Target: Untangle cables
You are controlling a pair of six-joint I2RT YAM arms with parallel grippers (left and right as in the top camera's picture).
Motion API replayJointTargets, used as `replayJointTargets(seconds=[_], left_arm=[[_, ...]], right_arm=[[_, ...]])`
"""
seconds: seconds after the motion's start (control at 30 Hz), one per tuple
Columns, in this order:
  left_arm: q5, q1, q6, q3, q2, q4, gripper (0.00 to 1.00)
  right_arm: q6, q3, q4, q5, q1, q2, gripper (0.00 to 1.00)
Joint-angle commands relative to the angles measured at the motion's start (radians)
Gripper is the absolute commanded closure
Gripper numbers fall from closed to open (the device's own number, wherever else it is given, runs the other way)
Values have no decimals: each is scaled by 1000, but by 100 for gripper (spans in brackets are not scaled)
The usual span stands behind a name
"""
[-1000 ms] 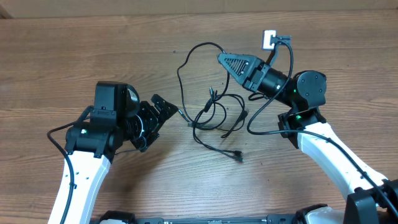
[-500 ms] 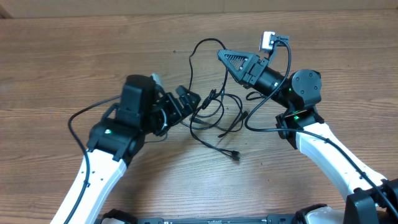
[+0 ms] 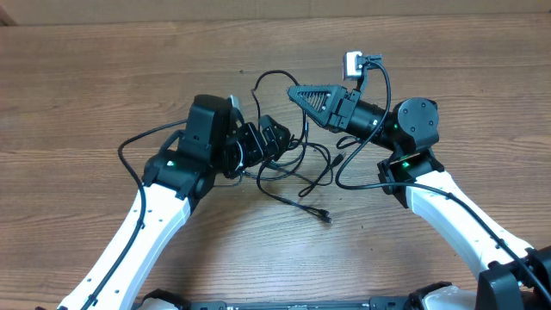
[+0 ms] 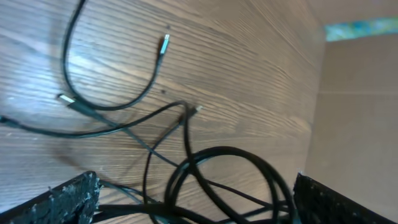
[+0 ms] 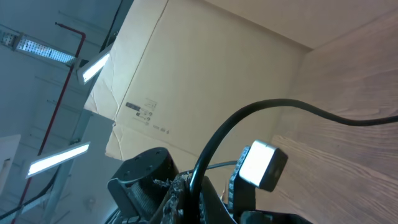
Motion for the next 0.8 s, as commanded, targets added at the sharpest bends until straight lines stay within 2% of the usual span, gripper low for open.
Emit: replayJointTargets(seconds=[0.0, 0.1, 0.23, 0.33, 0.4, 0.6, 0.77], left_arm=[[101, -4, 78, 9, -1, 43, 0], [165, -4, 116, 9, -1, 85, 0], [242, -5, 278, 9, 0, 76, 0], [134, -4, 302, 9, 0, -7, 0], [38, -4, 307, 9, 2, -47, 5], [23, -4, 362, 9, 8, -67, 7], [-98, -4, 366, 9, 30, -131, 6]], right_arm=[[-4, 31, 5, -6, 4, -21, 96], [-4, 31, 5, -6, 4, -21, 96], [-4, 31, 5, -8, 4, -21, 96], [-3, 31, 6, -15, 4, -21, 96], [-3, 31, 6, -27, 4, -21, 96], [-3, 31, 6, -32, 4, -21, 96], [2, 31, 42, -32, 4, -21, 96]])
